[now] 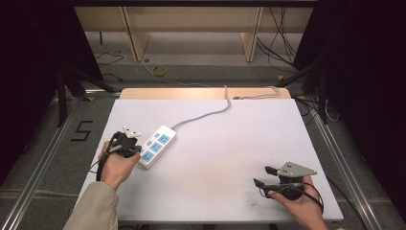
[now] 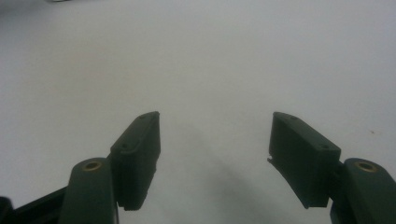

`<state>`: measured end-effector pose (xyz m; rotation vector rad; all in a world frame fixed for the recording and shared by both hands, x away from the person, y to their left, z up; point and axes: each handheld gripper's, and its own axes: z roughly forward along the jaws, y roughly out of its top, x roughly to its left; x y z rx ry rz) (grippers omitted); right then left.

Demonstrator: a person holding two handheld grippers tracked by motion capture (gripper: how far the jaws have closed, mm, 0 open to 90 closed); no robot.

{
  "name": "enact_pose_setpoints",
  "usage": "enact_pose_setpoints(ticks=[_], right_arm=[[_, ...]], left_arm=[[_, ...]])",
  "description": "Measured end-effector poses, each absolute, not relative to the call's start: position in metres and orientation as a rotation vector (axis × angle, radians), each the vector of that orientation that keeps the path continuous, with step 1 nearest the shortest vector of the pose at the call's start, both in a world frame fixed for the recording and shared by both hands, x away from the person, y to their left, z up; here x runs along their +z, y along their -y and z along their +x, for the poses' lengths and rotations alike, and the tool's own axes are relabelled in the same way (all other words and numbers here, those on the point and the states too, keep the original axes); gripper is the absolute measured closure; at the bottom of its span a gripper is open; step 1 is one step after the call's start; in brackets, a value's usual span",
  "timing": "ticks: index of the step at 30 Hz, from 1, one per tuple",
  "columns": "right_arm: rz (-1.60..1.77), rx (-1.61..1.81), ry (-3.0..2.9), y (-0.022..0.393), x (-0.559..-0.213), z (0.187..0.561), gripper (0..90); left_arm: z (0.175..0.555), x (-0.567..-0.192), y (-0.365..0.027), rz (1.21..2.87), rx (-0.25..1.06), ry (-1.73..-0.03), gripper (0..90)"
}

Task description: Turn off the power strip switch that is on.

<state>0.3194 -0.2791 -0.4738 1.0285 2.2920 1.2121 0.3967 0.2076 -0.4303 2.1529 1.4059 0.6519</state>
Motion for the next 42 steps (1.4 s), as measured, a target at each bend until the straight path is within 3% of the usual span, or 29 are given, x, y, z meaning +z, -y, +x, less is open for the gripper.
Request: enact_pose_setpoints(ticks=[42], right_arm=[[1.028, 1.213, -2.292, 0.279, -0.474, 0.320, 34.8]], left_arm=[[0.416, -0.429, -0.208, 2.209, 0.622, -1.442, 89.7]])
